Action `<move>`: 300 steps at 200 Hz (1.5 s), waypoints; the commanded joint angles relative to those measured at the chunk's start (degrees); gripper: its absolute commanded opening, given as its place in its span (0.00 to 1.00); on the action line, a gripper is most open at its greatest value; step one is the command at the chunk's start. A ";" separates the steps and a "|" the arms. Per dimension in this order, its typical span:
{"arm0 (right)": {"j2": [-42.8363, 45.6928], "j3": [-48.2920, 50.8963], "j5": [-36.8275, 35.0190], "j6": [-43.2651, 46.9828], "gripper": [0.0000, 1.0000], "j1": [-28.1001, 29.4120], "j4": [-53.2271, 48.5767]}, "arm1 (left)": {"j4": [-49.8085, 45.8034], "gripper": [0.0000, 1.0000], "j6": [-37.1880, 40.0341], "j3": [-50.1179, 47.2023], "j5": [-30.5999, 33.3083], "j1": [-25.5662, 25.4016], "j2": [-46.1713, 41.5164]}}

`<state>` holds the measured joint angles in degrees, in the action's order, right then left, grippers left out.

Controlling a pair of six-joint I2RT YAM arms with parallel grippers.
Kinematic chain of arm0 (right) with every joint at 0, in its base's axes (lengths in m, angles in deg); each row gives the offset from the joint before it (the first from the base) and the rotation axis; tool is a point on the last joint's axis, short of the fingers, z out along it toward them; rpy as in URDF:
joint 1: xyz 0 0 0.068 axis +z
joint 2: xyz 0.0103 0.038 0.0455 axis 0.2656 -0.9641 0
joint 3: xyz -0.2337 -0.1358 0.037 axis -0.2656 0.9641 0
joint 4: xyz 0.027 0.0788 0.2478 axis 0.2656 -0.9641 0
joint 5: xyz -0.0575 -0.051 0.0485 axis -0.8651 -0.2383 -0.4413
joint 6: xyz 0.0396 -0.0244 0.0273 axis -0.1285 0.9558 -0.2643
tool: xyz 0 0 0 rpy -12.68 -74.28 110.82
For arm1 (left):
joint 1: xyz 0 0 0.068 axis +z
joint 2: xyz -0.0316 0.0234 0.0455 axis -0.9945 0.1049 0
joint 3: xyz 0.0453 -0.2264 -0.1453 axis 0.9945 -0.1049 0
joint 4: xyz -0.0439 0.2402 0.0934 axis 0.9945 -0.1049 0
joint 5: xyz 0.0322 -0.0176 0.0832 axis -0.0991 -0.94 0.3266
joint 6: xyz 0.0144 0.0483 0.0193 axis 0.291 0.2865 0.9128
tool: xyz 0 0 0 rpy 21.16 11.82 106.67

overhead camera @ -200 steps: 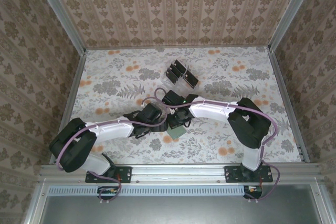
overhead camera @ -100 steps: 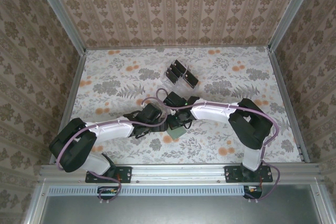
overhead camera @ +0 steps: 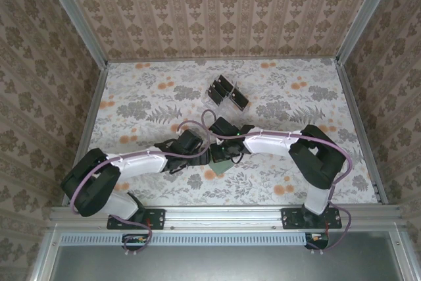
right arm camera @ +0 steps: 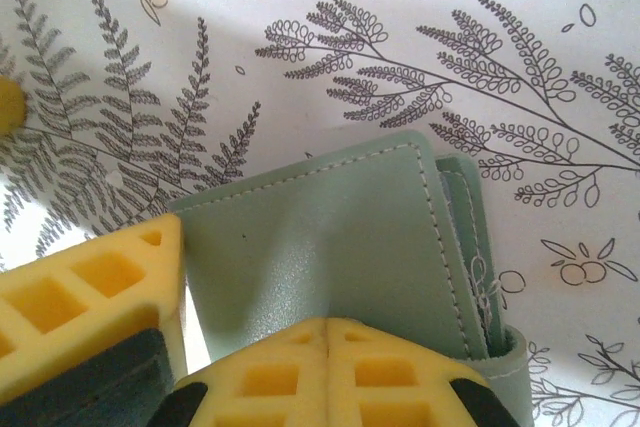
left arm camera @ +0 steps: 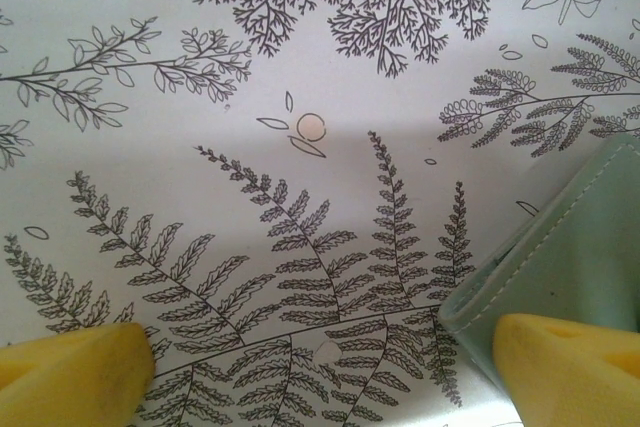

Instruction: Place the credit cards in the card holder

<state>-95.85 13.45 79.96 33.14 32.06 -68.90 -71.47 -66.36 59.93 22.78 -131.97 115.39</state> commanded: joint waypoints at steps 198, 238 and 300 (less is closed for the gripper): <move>4.04 1.27 5.91 -1.58 0.20 -3.63 -2.76 | 0.32 1.00 -1.23 -2.09 -0.31 -0.20 2.55; 6.83 -2.25 6.74 -1.33 0.37 -3.61 -3.29 | 0.32 1.00 -1.33 -2.26 -0.20 -0.30 2.37; 14.18 -2.21 1.55 -1.55 0.63 -5.65 -5.29 | -3.02 1.00 1.04 0.19 2.39 0.23 -1.22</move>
<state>-86.38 12.08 85.36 31.50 28.08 -71.39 -71.36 -66.80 59.62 23.39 -132.45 114.51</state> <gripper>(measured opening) 0.570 0.997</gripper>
